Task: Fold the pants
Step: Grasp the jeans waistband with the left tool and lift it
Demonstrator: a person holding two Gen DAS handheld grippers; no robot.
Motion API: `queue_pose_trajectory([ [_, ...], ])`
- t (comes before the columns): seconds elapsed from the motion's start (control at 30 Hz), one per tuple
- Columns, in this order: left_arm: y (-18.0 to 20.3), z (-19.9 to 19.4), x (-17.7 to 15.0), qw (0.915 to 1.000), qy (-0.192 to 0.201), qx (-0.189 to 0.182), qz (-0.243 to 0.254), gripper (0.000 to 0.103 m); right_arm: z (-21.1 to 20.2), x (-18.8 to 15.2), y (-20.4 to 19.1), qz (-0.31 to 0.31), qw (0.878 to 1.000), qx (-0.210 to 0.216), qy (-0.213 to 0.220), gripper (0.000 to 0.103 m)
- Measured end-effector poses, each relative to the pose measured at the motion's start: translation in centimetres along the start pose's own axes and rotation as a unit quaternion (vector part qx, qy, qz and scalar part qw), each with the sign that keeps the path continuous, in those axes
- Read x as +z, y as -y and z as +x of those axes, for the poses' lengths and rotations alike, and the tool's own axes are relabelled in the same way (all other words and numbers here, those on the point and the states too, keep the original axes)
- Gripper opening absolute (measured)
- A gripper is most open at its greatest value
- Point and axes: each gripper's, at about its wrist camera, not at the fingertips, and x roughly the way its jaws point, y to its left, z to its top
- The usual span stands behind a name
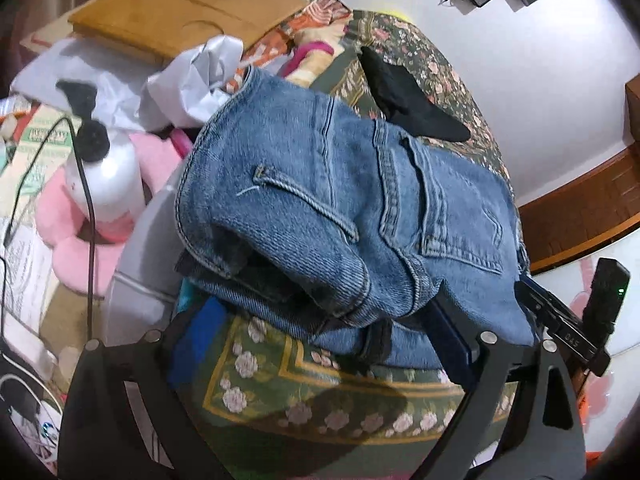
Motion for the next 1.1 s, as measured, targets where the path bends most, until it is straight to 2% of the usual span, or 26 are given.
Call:
queue_pose_trajectory([
  [0.17,1.6,0.2,0.9,0.9987,0.027,0.027,0.034,0.077,0.1,0.2,0.0,0.000,1.000,-0.002,0.002,0.074],
  [0.23,2.2,0.2,1.2,0.9978,0.038,0.036,0.041,0.066,0.1,0.3,-0.1,0.000,1.000,-0.002,0.003,0.074],
  [0.3,2.7,0.0,1.4,0.9973,0.047,0.037,0.044,0.061,0.1,0.3,-0.1,-0.001,1.000,-0.002,0.004,0.074],
  [0.4,3.0,-0.8,1.3,0.9971,0.058,0.028,0.042,0.060,0.0,0.2,0.1,0.001,1.000,0.001,0.005,0.074],
  [0.5,1.3,-0.8,1.4,0.9993,0.035,-0.011,-0.009,0.064,0.1,0.1,0.1,0.002,1.000,0.004,0.007,0.074],
  [0.53,0.5,-0.8,1.4,0.9985,0.026,-0.032,-0.036,0.067,0.1,0.1,0.1,0.002,1.000,0.003,0.007,0.074],
  [0.67,-1.1,-0.9,1.4,0.9932,0.018,-0.080,-0.082,0.073,0.1,0.1,0.1,0.003,1.000,0.004,0.008,0.074],
  [0.93,-1.8,-1.1,2.3,0.9851,0.022,-0.123,-0.117,0.078,0.2,0.1,0.0,0.003,1.000,0.006,0.009,0.074],
  [1.0,-2.1,-1.1,2.5,0.9857,0.023,-0.113,-0.123,0.078,0.2,0.1,0.0,0.003,1.000,0.006,0.009,0.074],
  [1.1,-2.2,-0.1,2.6,0.9892,0.015,-0.079,-0.122,0.078,0.2,0.1,0.0,0.002,1.000,0.006,0.010,0.075],
])
